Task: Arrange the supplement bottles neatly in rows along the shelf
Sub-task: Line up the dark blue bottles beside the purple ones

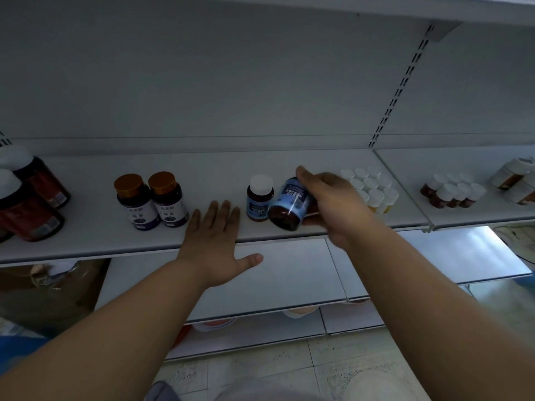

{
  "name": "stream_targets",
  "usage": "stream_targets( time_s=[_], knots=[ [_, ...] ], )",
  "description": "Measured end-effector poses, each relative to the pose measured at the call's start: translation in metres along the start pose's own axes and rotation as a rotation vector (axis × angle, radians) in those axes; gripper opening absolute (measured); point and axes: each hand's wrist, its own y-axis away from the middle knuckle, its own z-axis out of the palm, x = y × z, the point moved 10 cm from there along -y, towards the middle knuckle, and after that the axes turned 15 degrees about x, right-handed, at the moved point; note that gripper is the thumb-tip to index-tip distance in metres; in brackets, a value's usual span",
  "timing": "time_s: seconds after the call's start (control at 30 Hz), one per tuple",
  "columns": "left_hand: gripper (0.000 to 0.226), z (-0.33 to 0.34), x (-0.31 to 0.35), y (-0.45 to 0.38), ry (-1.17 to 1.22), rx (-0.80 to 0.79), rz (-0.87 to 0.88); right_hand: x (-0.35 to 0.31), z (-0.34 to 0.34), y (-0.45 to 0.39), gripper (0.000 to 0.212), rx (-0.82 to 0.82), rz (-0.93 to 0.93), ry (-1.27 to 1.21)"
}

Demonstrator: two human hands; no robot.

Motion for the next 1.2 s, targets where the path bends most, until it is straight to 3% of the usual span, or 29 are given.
stream_targets(
  time_s=[0.13, 0.33, 0.67, 0.9, 1.2],
  knots=[
    [0.127, 0.001, 0.001, -0.001, -0.008, 0.002, -0.003, -0.024, -0.013, -0.019, 0.038, 0.141, -0.411, 0.345],
    [0.119, -0.001, 0.000, 0.001, -0.003, -0.013, -0.005, -0.019, 0.013, -0.026, 0.044, 0.060, -0.579, 0.637],
    [0.113, -0.001, 0.002, 0.002, 0.003, -0.048, 0.023, -0.012, 0.025, -0.026, 0.048, 0.063, -0.607, 0.664],
    [0.116, -0.002, 0.003, 0.002, 0.018, -0.041, 0.030, 0.000, -0.001, 0.017, 0.062, 0.260, -0.655, 0.644],
    [0.115, -0.001, 0.005, 0.002, -0.003, -0.062, 0.027, -0.012, 0.019, -0.003, 0.071, 0.150, -0.654, 0.705]
  ],
)
